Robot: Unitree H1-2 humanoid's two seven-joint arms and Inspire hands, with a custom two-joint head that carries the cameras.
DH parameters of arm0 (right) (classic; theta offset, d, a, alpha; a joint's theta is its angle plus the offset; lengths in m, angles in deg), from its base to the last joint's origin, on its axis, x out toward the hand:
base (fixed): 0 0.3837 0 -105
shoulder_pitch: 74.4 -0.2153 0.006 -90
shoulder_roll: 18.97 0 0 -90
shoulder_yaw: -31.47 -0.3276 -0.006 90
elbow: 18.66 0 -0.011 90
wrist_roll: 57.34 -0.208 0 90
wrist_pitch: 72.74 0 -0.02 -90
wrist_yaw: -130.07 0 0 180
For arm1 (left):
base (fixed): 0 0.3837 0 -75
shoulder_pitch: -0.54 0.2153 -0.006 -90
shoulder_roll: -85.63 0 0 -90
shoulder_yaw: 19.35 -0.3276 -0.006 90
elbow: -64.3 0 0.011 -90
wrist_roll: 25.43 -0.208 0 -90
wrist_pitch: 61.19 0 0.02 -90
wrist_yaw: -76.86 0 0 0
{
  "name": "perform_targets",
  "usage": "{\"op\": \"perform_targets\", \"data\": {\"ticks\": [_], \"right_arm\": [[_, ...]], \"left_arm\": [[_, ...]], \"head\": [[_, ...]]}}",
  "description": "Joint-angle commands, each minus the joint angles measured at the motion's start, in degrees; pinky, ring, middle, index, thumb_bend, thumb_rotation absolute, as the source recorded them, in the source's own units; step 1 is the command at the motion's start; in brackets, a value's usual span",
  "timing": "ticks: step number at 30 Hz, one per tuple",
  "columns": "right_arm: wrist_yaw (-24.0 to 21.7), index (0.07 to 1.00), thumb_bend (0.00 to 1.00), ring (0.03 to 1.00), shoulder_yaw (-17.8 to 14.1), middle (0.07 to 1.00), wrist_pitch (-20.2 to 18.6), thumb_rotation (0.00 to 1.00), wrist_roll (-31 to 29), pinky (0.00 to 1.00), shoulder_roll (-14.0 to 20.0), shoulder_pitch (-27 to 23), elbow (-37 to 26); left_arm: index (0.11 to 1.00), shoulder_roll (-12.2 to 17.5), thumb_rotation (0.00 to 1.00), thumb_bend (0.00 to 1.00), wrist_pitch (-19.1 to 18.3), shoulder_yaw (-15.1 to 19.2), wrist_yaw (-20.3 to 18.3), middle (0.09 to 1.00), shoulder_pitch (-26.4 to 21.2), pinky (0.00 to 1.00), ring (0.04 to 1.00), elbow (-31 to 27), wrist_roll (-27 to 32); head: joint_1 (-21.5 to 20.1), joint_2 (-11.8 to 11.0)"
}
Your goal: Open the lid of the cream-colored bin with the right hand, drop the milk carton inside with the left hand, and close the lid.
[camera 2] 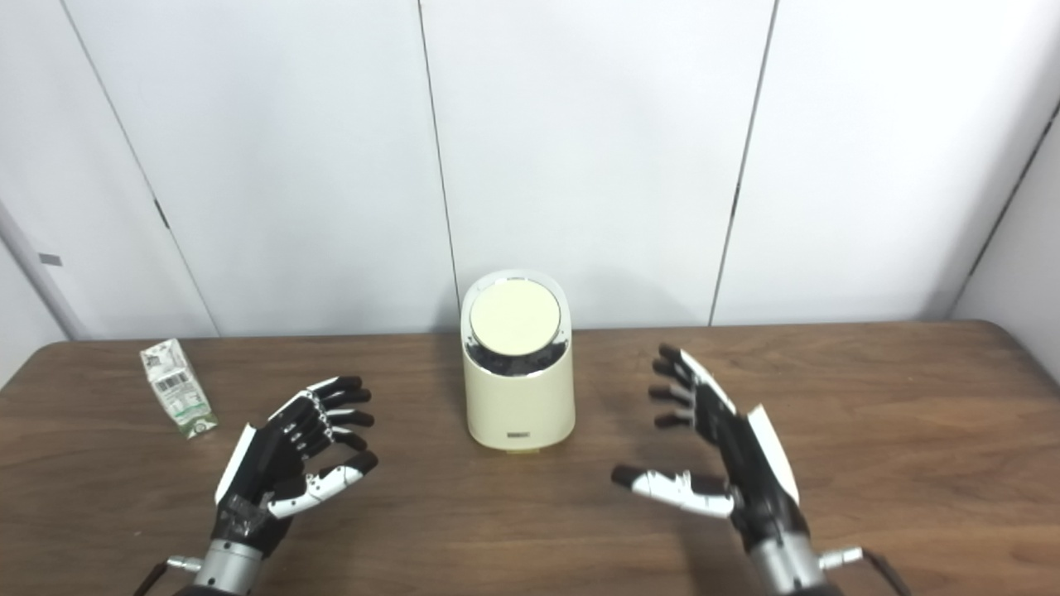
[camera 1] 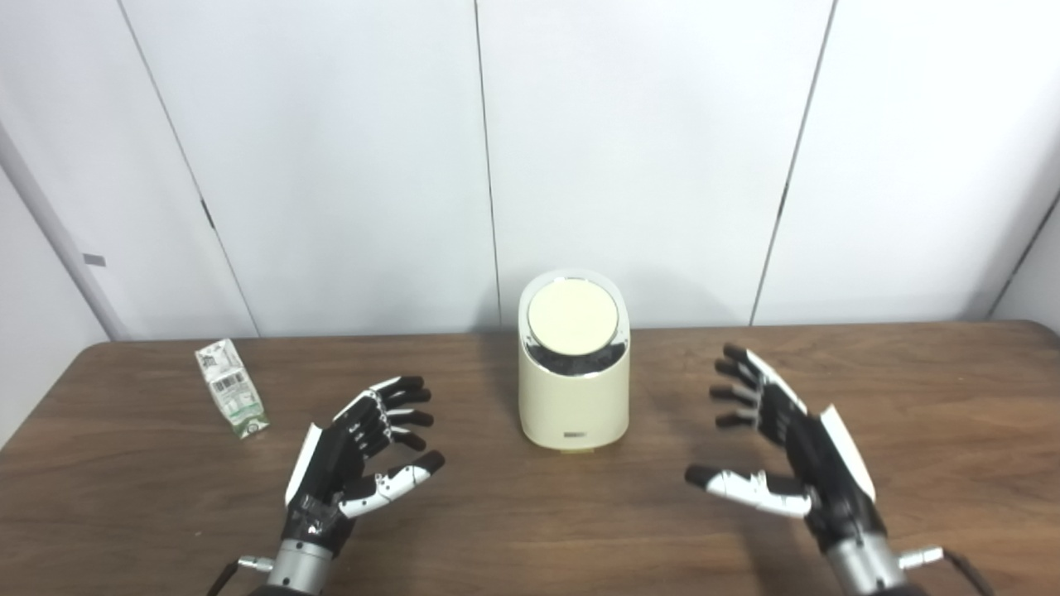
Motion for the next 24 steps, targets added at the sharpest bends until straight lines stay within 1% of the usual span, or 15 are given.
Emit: {"op": "perform_targets", "data": {"ticks": [1, 3, 4, 6, 10, 11, 13, 15, 18, 20, 24], "right_arm": [[0.27, 0.89, 0.74, 0.797, -0.34, 0.868, -2.02, 0.33, 1.12, 0.69, 0.48, -2.81, -2.71], [0.06, 0.895, 0.75, 0.807, -0.25, 0.873, -4.26, 0.35, 2.17, 0.71, 0.96, -5.1, -3.2], [-0.14, 0.899, 0.75, 0.827, -0.2, 0.879, -5.26, 0.35, 2.55, 0.73, 1.26, -6.31, -3.41], [-0.44, 0.901, 0.75, 0.845, 0.04, 0.882, -8.26, 0.35, 4.3, 0.75, 1.76, -8.92, -4.2], [-1.23, 0.906, 0.78, 0.853, 0.74, 0.883, -13.08, 0.4, 7.09, 0.73, 2.5, -13.46, -5.12], [-1.81, 0.908, 0.78, 0.854, 1.02, 0.884, -14.64, 0.41, 7.5, 0.73, 2.78, -15.27, -5.3], [-2.58, 0.903, 0.79, 0.857, 2.05, 0.887, -17.02, 0.41, 9.65, 0.72, 3.62, -18.61, -5.34], [-3.49, 0.901, 0.77, 0.854, 3.17, 0.888, -19.26, 0.41, 11.45, 0.7, 4.35, -21.71, -5.09], [-4.21, 0.903, 0.76, 0.836, 4.48, 0.891, -21.5, 0.4, 13.26, 0.67, 4.69, -25.24, -3.63], [-4.38, 0.903, 0.77, 0.827, 5.21, 0.893, -22.4, 0.39, 13.87, 0.65, 4.58, -27.55, -1.77], [-5.99, 0.921, 0.75, 0.844, 7.23, 0.913, -25.72, 0.4, 15.92, 0.66, 5.04, -31.16, 0.22]], "left_arm": [[0.777, -1.21, 0.04, 0.68, 1.7, -0.45, -0.31, 0.748, 3.44, 0.53, 0.658, 6.63, 0.88], [0.777, -1.27, 0.03, 0.67, 2.2, -0.38, -0.48, 0.751, 3.08, 0.52, 0.66, 7.44, 0.95], [0.779, -1.29, 0.03, 0.67, 2.33, -0.35, -0.61, 0.752, 3.01, 0.52, 0.662, 7.62, 1.03], [0.778, -1.26, 0.03, 0.67, 2.5, -0.35, -0.8, 0.754, 2.87, 0.52, 0.664, 7.95, 1.1], [0.778, -1.34, 0.02, 0.66, 3.05, -0.26, -1.03, 0.755, 2.53, 0.52, 0.665, 8.8, 1.35], [0.778, -1.32, 0.02, 0.66, 3.21, -0.27, -1.15, 0.754, 2.44, 0.52, 0.665, 9.06, 1.4], [0.782, -1.34, 0.02, 0.66, 3.18, -0.3, -1.34, 0.76, 2.36, 0.52, 0.67, 9.2, 1.48], [0.784, -1.34, 0.02, 0.66, 3.27, -0.31, -1.59, 0.759, 2.23, 0.53, 0.67, 9.47, 1.62], [0.784, -1.41, 0.02, 0.66, 3.39, -0.21, -1.67, 0.757, 2.09, 0.53, 0.668, 9.75, 1.67], [0.781, -1.4, 0.03, 0.66, 3.38, -0.22, -1.63, 0.753, 2.05, 0.52, 0.664, 9.79, 1.51], [0.784, -1.47, 0.01, 0.65, 2.99, -0.1, -1.81, 0.755, 2.07, 0.53, 0.668, 9.66, 2.05]], "head": [[-0.06, 0.05], [-0.16, -0.22], [-0.16, -0.22], [-0.26, -0.37], [-0.42, -0.43], [-0.39, -0.44], [-0.36, -0.44], [-0.32, -0.52], [-0.26, -0.56], [-0.26, -0.55], [-0.28, -0.52]]}}
